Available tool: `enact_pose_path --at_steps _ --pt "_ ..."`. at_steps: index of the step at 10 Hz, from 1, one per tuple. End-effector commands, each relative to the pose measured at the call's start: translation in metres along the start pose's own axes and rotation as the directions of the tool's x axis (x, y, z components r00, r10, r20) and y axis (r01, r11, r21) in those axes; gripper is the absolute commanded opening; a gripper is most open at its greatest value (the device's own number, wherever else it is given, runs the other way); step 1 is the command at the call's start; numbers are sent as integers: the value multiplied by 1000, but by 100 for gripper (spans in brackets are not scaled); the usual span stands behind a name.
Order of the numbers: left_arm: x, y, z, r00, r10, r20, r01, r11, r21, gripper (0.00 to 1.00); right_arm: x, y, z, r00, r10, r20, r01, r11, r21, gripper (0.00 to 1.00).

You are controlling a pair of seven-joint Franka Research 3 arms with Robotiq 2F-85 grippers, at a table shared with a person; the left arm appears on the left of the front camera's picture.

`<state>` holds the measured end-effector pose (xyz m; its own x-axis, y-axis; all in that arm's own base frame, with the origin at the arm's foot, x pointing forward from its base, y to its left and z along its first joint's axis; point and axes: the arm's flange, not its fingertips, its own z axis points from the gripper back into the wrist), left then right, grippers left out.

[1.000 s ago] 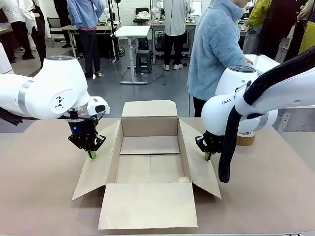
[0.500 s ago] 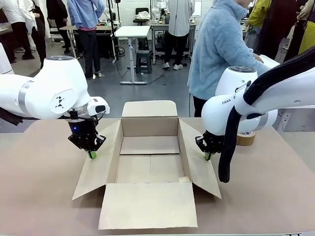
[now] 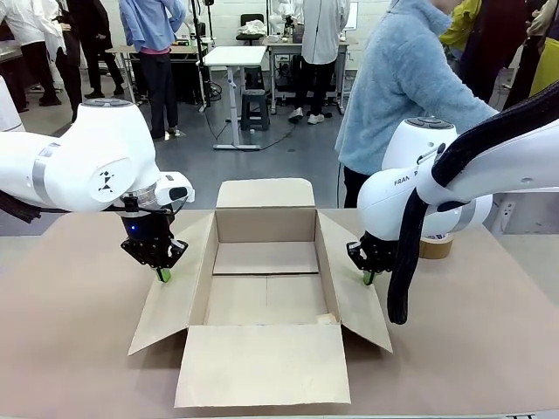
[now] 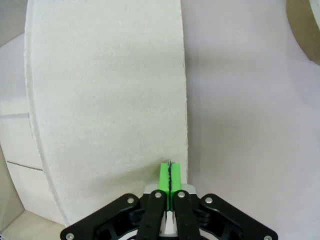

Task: Wrap the clocks to prevent damage.
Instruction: Once the human has placed the objects inside and stepped back, release both hands from the side flaps of the Package Box.

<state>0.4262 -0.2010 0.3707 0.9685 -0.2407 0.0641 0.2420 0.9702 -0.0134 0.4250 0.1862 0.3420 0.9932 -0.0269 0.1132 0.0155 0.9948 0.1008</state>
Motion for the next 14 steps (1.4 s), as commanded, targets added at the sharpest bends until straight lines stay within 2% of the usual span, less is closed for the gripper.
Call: enact_pose_path --at_steps 1,14 --pt "0 0 0 1000 -6 2 6 1000 8 1 -1 2 -2 1000 -7 -2 7 1000 -6 1" --pt "0 0 0 1000 -6 2 6 1000 8 1 -1 2 -2 1000 -7 -2 7 1000 -6 1"
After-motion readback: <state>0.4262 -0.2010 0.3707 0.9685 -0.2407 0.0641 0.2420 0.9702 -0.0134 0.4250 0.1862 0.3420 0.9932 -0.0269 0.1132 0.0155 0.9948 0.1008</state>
